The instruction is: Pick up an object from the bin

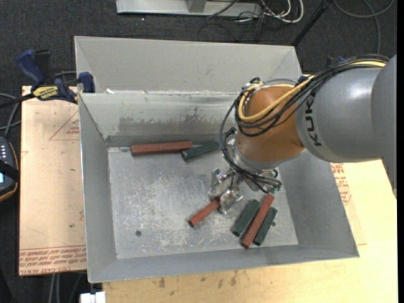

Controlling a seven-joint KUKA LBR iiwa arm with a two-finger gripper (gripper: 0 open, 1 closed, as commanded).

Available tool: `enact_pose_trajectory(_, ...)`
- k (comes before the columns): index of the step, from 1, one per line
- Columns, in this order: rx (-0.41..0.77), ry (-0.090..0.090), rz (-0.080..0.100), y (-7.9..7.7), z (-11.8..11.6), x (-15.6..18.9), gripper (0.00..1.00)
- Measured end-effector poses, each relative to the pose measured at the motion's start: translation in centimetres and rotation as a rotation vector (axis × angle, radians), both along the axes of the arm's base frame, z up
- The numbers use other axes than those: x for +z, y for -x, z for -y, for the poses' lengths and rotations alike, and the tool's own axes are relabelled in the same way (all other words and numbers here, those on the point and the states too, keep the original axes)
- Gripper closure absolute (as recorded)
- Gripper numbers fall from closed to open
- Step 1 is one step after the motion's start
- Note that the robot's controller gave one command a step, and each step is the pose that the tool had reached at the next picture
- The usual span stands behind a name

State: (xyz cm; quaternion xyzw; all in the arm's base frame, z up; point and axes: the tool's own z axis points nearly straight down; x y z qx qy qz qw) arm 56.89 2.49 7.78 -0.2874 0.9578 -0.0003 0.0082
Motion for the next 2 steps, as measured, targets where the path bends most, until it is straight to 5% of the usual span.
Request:
enact_pose_trajectory(1,0.0,0.0,0.0,0.0,0.0,0.0,1.0)
enact_pose_trajectory(2,0.047,0.003,-0.008,1.2,0.8,16.3,1.0)
